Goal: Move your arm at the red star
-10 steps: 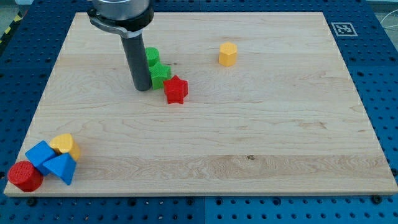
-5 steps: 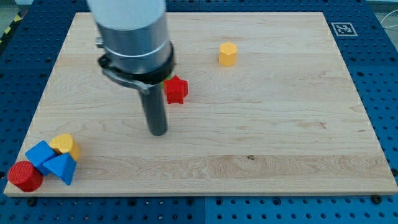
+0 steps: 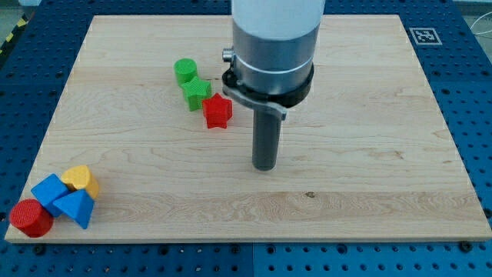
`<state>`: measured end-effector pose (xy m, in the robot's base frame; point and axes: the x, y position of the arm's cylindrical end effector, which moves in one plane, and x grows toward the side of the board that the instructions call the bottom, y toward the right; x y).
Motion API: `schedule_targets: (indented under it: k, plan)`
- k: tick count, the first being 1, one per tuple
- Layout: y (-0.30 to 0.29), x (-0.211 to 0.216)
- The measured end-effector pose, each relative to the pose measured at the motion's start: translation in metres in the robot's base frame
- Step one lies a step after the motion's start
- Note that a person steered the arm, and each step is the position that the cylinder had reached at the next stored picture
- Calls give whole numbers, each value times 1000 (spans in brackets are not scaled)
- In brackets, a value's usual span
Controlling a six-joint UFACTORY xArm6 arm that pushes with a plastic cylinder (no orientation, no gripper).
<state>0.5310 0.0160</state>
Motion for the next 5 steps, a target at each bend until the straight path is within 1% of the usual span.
schedule_targets:
  k: [1,3,5]
  plan:
    - [-4,11]
    - [-15,11]
    - [-47,-10]
